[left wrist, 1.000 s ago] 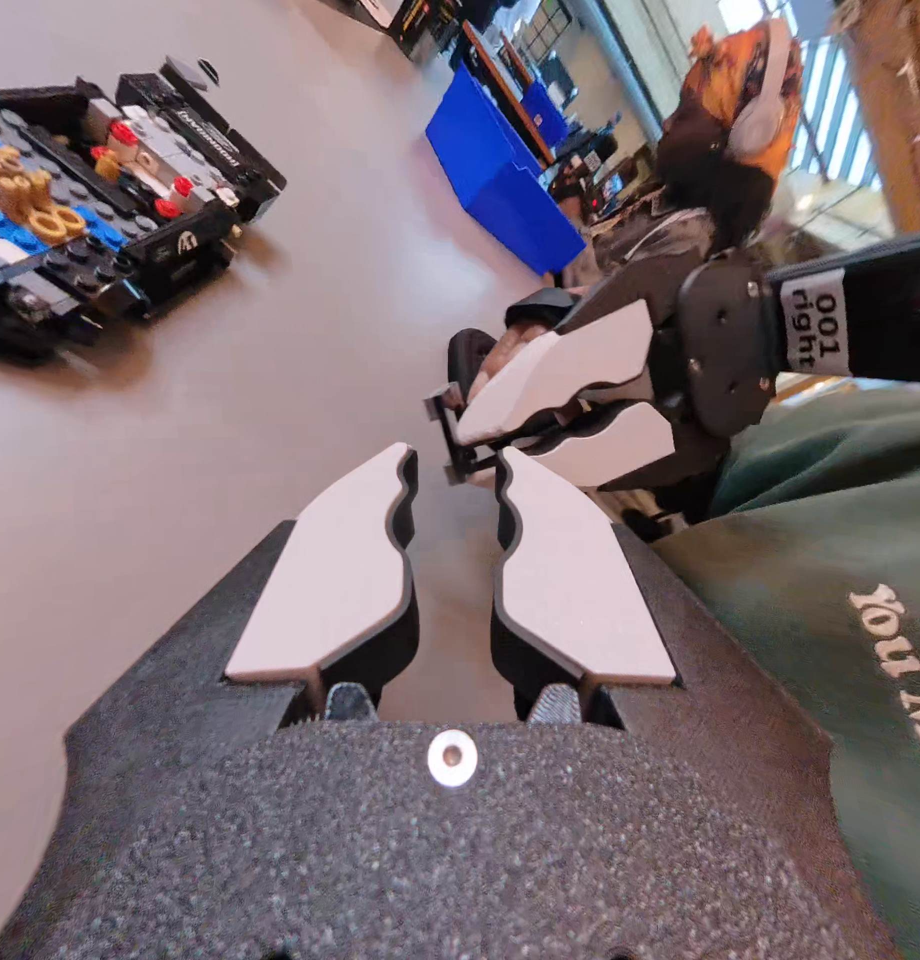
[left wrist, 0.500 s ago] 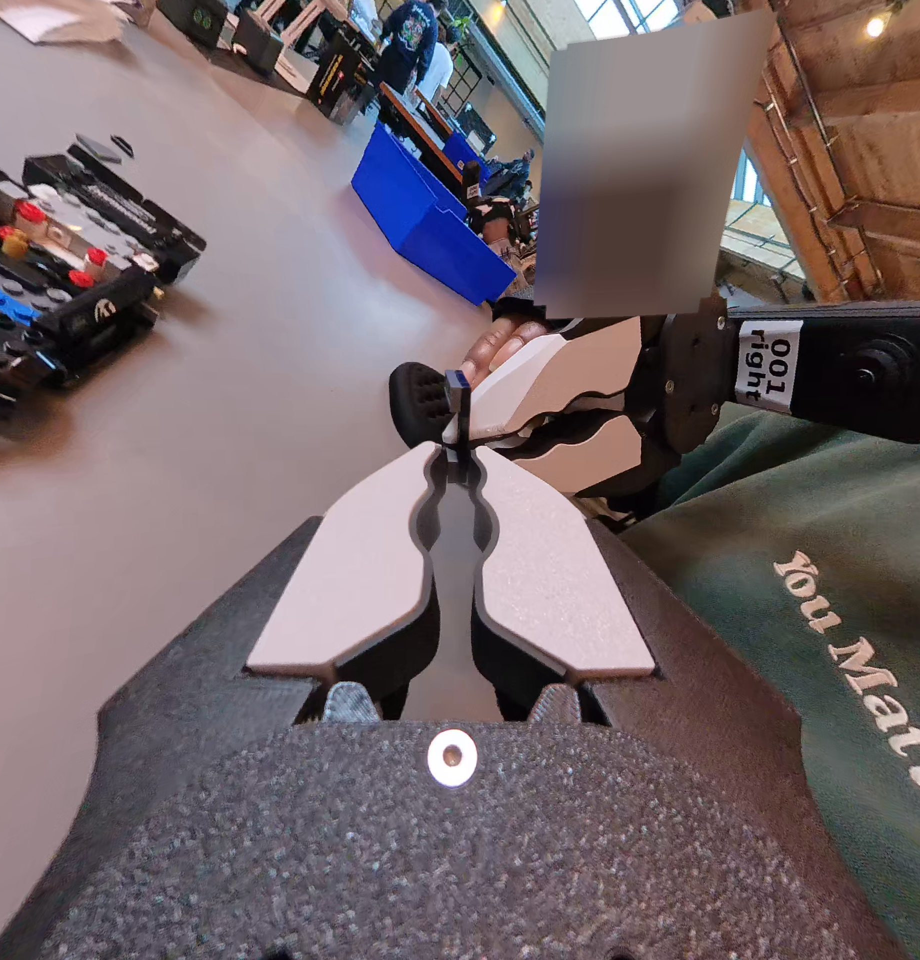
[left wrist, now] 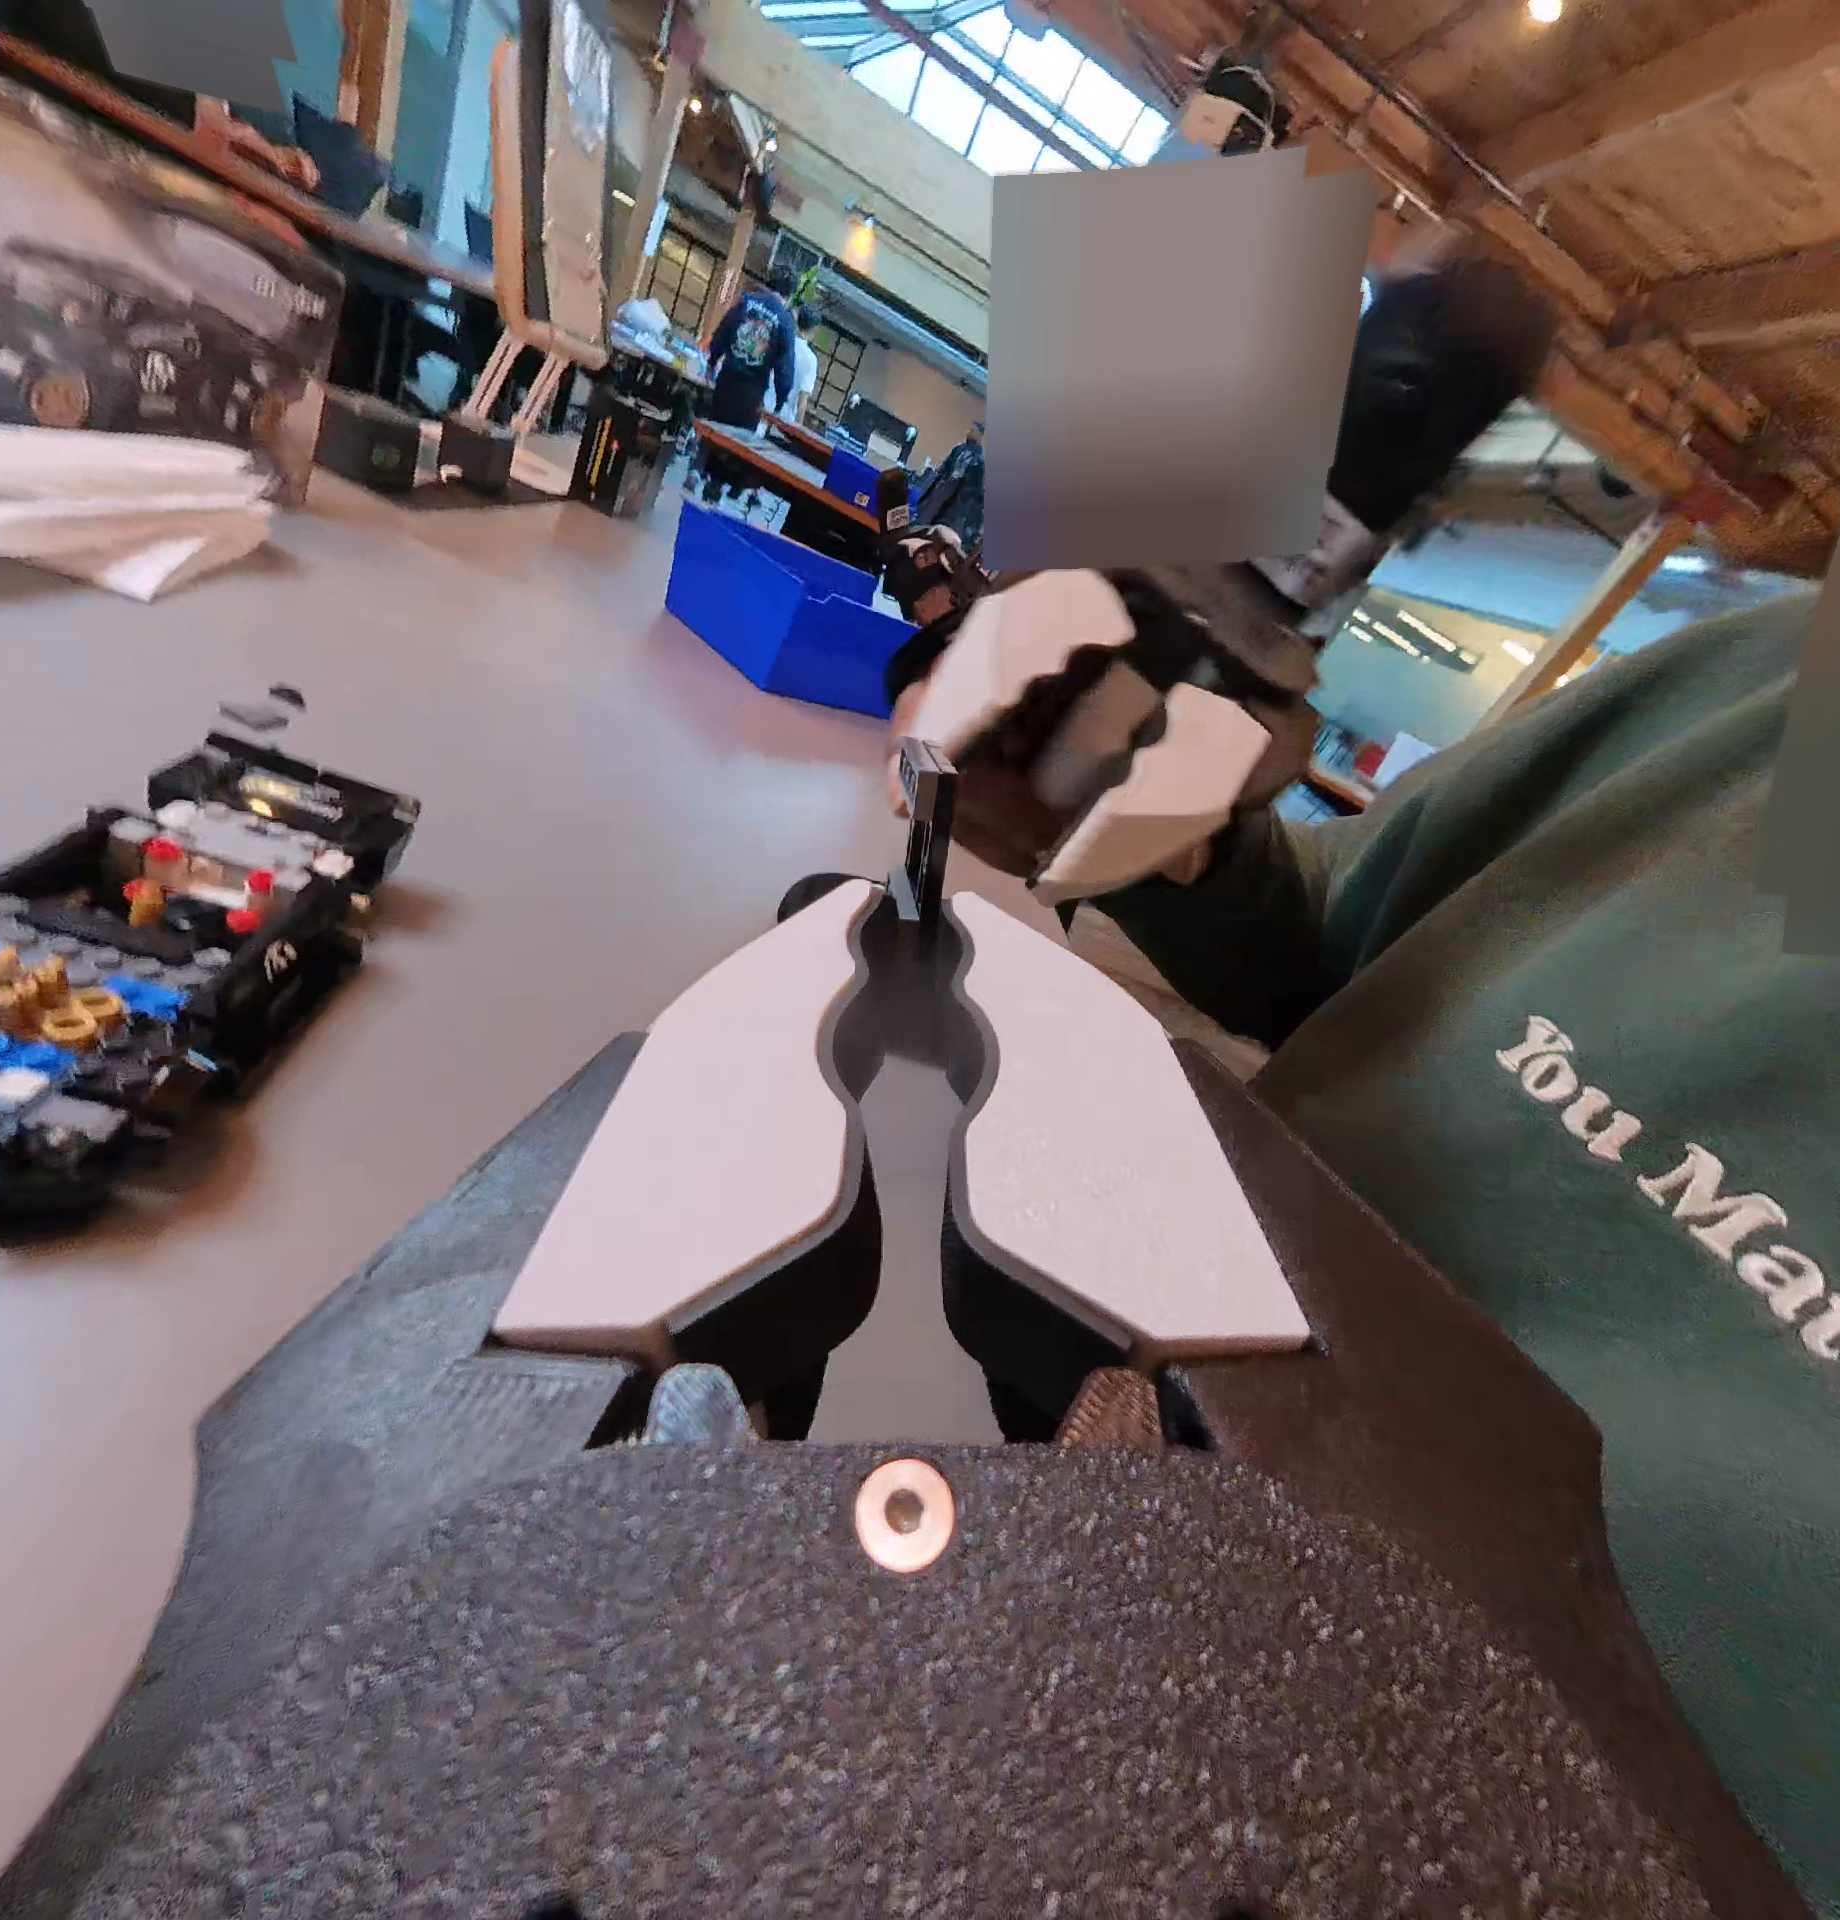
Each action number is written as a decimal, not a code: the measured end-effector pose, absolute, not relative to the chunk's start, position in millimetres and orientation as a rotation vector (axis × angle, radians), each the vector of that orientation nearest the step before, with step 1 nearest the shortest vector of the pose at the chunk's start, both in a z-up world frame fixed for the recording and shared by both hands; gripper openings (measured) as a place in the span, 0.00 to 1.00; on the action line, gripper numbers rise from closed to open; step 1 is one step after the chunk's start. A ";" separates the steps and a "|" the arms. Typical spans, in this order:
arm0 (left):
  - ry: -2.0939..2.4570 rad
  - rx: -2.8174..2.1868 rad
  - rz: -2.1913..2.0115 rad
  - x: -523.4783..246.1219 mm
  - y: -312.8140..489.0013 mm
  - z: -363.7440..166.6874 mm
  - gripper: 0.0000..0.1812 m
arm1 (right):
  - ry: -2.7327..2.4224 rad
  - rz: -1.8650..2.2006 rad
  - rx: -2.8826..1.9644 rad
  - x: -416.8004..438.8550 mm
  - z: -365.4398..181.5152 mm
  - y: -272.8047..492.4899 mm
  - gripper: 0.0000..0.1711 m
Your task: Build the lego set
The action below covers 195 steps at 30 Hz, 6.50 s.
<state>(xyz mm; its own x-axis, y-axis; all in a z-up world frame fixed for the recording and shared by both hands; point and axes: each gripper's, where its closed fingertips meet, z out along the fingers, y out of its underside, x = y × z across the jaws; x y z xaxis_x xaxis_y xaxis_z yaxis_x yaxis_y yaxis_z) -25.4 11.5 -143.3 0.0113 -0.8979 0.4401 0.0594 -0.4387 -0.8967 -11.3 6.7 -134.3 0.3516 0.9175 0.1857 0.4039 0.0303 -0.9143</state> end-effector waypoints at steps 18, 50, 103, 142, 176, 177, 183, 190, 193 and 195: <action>1.087 -1.277 -1.447 -17.8 -14.8 -136.7 0.05 | -1.242 1.104 -1.393 -27.9 -143.5 -11.4 0.05; 0.943 -1.543 -1.499 -15.6 13.9 -162.8 0.04 | -1.152 0.916 -1.456 -17.9 -171.5 23.5 0.28; 0.708 -1.464 -0.487 -82.3 92.9 -152.2 0.00 | -0.861 0.542 -1.585 14.8 -136.1 132.0 0.01; 0.820 -1.811 0.045 -160.0 256.7 -84.0 0.15 | -0.682 0.665 -1.384 -25.4 -62.8 350.9 0.08; 0.389 -1.630 -0.238 -216.7 298.3 -69.6 0.01 | -1.038 0.813 -1.401 -33.5 -49.7 269.6 0.00; 0.315 -1.619 -0.298 -223.5 296.4 -70.0 0.01 | -1.094 0.819 -1.371 -43.2 -47.7 256.9 0.00; -0.064 -1.577 -0.558 -251.5 288.7 -82.7 0.01 | -1.369 0.794 -1.263 -129.2 -42.9 203.5 0.01; -0.327 -1.448 -0.710 -262.3 283.4 -95.7 0.01 | -1.520 0.806 -1.267 -245.6 -54.6 207.2 0.07; -0.345 -1.422 -0.733 -263.9 283.2 -98.8 0.01 | -1.586 0.827 -1.256 -272.1 -60.8 207.9 0.11; -0.346 -1.413 -0.747 -264.1 283.3 -99.2 0.01 | -1.599 0.807 -1.262 -275.1 -61.2 210.1 0.19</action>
<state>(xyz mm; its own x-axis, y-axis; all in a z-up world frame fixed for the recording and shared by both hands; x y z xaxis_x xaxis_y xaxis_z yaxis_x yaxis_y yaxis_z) -264.1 283.3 -99.2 0.7303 -0.2614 0.6311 0.6503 -0.0166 -0.7595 -275.1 210.1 -61.2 -0.0567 0.9644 0.2582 0.3651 0.2607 -0.8937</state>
